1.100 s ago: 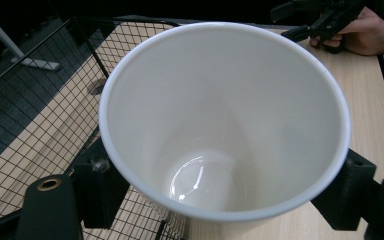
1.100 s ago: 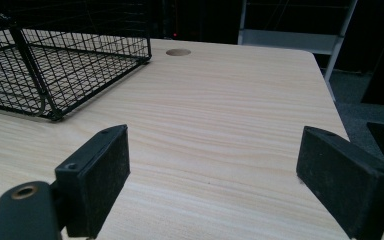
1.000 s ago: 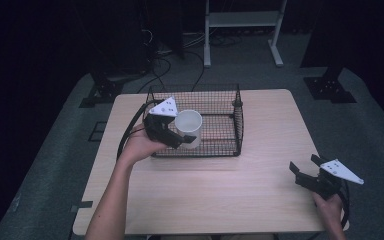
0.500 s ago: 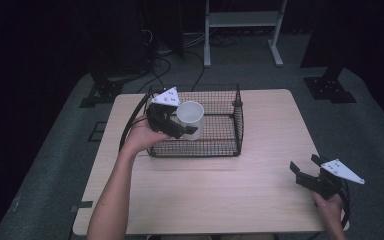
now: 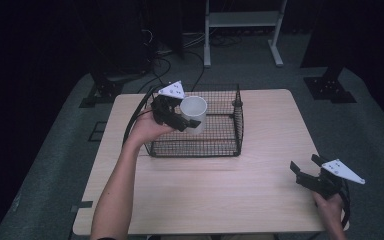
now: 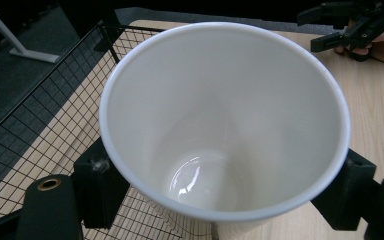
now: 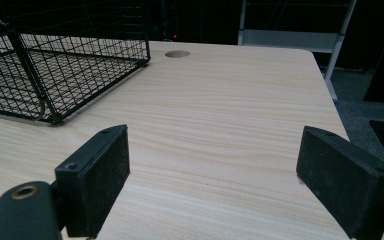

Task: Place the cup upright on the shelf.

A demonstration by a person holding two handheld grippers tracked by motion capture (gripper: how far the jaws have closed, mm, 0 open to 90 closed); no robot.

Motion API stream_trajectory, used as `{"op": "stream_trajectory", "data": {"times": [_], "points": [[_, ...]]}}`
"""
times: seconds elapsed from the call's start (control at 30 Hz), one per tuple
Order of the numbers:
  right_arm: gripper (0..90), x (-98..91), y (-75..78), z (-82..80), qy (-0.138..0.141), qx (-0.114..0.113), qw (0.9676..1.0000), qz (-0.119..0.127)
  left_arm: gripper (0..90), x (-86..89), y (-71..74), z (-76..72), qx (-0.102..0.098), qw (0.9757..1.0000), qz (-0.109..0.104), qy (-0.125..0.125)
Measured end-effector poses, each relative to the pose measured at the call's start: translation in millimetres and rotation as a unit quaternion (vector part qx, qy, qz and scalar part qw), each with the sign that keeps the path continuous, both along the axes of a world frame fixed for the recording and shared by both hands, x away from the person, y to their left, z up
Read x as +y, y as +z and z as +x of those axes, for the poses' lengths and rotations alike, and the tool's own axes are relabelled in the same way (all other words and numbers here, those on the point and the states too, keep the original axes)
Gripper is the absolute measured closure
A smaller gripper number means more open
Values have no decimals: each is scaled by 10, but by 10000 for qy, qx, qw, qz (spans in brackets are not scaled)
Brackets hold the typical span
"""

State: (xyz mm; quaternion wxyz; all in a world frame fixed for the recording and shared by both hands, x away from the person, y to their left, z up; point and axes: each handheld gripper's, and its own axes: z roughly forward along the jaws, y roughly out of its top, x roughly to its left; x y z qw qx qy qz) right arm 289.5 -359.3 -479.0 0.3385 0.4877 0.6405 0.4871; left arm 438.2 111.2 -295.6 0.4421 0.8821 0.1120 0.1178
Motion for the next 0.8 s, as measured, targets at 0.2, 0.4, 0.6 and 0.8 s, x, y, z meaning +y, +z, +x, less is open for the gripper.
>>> {"op": "stream_trajectory", "data": {"times": [0.2,0.4,0.6,0.8], "points": [[130,-3,0,1,-4,8,10000,12,214,18,24,72,-33,10000,13,72],[130,-3,0,1,-7,17,10000,27,214,18,-13,165,68,9999,15,150],[130,1,0,2,1,10,10000,-2,213,-16,-107,256,124,9995,118,261],[130,0,0,2,2,9,10000,2,213,-51,-198,345,208,9992,68,337]]}}
